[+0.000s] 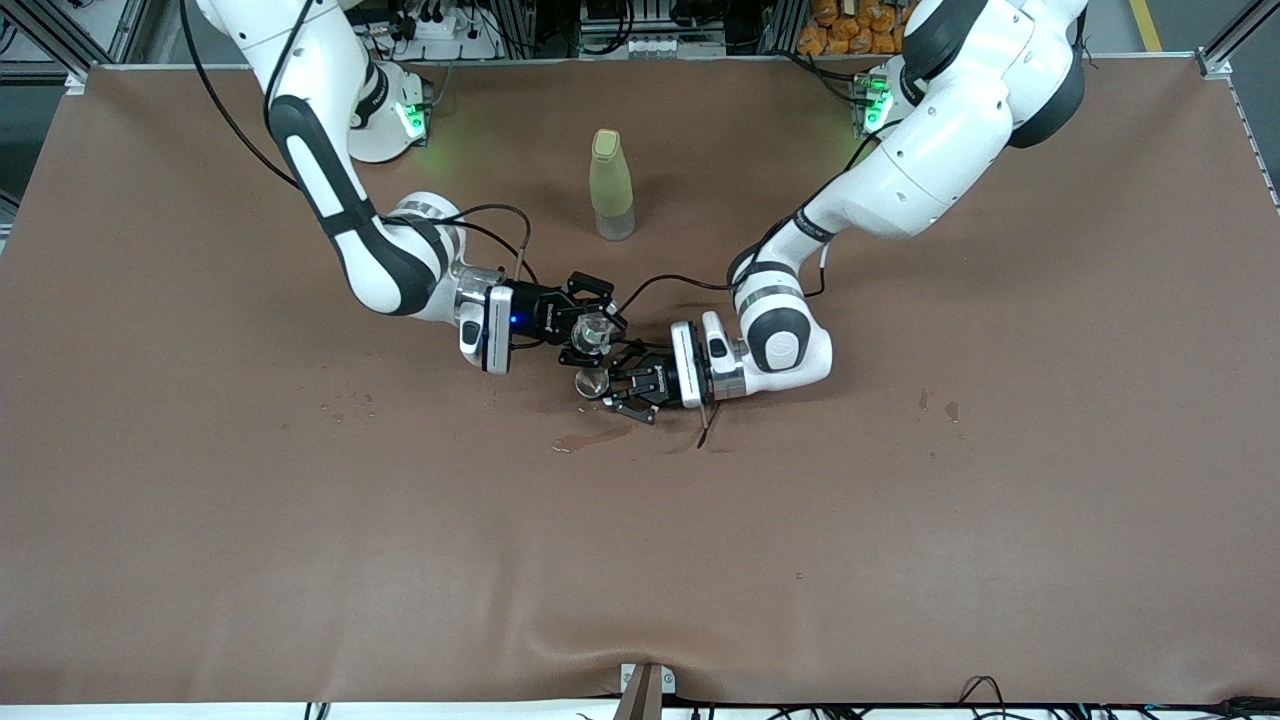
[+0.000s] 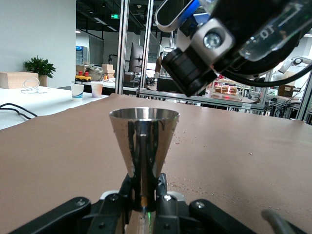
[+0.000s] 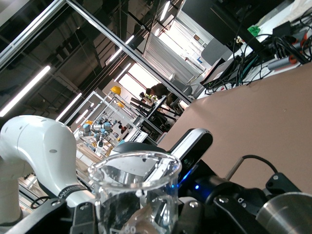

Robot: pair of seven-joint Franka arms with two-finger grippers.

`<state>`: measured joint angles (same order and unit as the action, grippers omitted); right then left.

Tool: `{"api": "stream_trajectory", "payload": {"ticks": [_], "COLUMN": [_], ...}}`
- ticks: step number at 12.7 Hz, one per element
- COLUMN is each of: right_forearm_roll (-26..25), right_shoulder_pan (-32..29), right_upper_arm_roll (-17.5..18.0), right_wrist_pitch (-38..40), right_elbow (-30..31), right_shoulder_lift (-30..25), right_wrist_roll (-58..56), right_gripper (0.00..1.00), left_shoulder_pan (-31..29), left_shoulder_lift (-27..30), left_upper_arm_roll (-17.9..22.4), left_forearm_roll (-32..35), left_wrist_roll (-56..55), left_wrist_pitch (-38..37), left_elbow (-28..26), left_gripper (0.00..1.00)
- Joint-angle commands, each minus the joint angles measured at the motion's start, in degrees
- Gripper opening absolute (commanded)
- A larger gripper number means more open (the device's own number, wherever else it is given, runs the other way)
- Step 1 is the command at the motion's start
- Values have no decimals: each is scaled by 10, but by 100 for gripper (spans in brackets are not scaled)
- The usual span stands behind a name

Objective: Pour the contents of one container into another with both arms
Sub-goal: 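Tilt the beaker with the right gripper, pouring into the jigger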

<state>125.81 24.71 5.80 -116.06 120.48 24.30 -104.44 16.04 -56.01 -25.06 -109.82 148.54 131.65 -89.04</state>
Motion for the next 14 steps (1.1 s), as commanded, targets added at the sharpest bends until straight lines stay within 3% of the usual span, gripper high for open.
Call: {"api": "stream_trajectory", "payload": {"ticks": [1,14], "right_forearm_roll": [11,10], "right_shoulder_pan": [4,5], "right_upper_arm_roll": [0,2], "right_wrist_pitch": [1,3], "right_elbow": [5,16], "right_shoulder_lift": [-10,-22], "right_wrist_roll": [39,178], "right_gripper": [0,0], "left_shoulder_pan": [1,-1], "left_shoulder_lift": [0,5], "left_upper_arm_roll": [1,1], "left_forearm_roll": [-16,-19], "left_wrist_roll": [18,26], "left_wrist_pitch": [-2,-3], "left_elbow": [8,1], "left_gripper": [0,0]}}
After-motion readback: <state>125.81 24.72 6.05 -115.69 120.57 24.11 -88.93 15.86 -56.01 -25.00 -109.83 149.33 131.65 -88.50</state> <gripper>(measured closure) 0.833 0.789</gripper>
